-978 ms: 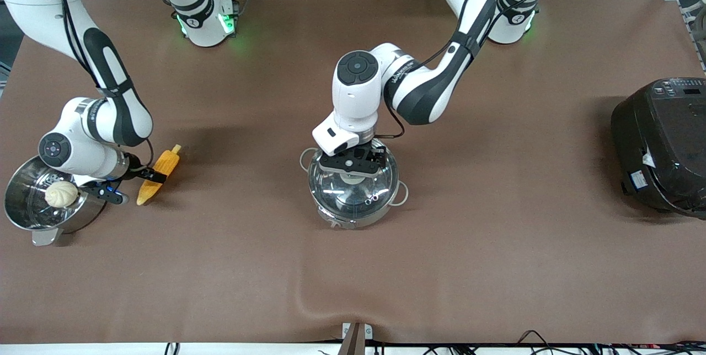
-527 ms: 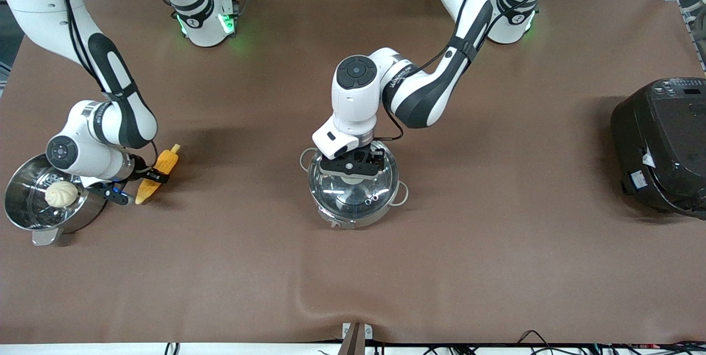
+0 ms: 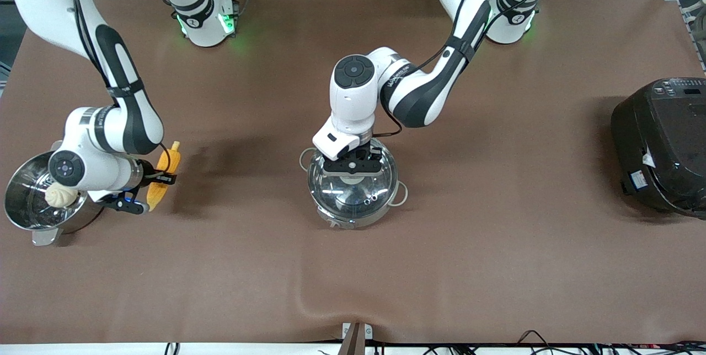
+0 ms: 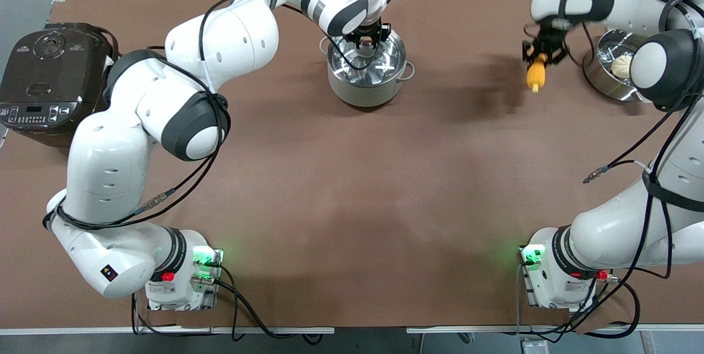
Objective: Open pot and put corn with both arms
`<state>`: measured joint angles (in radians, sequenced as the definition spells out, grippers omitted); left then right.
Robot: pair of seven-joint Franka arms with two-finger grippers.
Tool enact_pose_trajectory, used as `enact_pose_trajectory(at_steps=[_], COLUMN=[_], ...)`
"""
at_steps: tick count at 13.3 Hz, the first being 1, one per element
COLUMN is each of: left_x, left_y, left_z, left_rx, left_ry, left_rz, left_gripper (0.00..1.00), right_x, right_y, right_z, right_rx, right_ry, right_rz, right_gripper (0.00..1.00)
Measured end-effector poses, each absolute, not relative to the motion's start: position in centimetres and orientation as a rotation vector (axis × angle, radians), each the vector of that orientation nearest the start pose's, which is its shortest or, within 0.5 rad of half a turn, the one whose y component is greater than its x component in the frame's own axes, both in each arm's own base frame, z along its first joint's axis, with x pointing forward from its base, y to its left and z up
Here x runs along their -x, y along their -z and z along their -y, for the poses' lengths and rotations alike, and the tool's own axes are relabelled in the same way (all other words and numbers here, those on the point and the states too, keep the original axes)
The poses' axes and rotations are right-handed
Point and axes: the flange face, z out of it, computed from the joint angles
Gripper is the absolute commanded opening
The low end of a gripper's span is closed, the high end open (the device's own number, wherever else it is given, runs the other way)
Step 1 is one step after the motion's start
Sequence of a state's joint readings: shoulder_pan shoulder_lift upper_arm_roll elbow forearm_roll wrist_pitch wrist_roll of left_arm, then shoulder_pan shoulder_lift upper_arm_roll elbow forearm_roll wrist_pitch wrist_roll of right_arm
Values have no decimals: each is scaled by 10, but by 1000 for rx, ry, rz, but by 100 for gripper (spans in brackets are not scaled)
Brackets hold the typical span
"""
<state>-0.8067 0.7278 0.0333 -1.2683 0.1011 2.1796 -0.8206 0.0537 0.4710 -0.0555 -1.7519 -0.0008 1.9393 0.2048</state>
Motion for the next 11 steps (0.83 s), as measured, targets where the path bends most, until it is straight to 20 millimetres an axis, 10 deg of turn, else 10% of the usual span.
enact_pose_trajectory(at_steps=[2, 5, 8, 11], left_x=[-544, -556, -609, -675], left_y=[-351, -416, -478, -476], left_z=[534, 508, 412, 280], left_rx=[3179, 3175, 3143, 3061], left_ry=[329, 345, 369, 354], left_rz=[-7, 103, 402, 687], left_gripper=[0, 0, 0, 0], right_x=[-643, -650, -646, -628], right_y=[-342, -385, -408, -429], right_z=[-37, -99, -164, -258], right_rx=[3159, 3148, 3070, 3036], right_ry=[-406, -292, -234, -154], right_rz=[-238, -105, -8, -12], right_gripper=[6, 6, 5, 5])
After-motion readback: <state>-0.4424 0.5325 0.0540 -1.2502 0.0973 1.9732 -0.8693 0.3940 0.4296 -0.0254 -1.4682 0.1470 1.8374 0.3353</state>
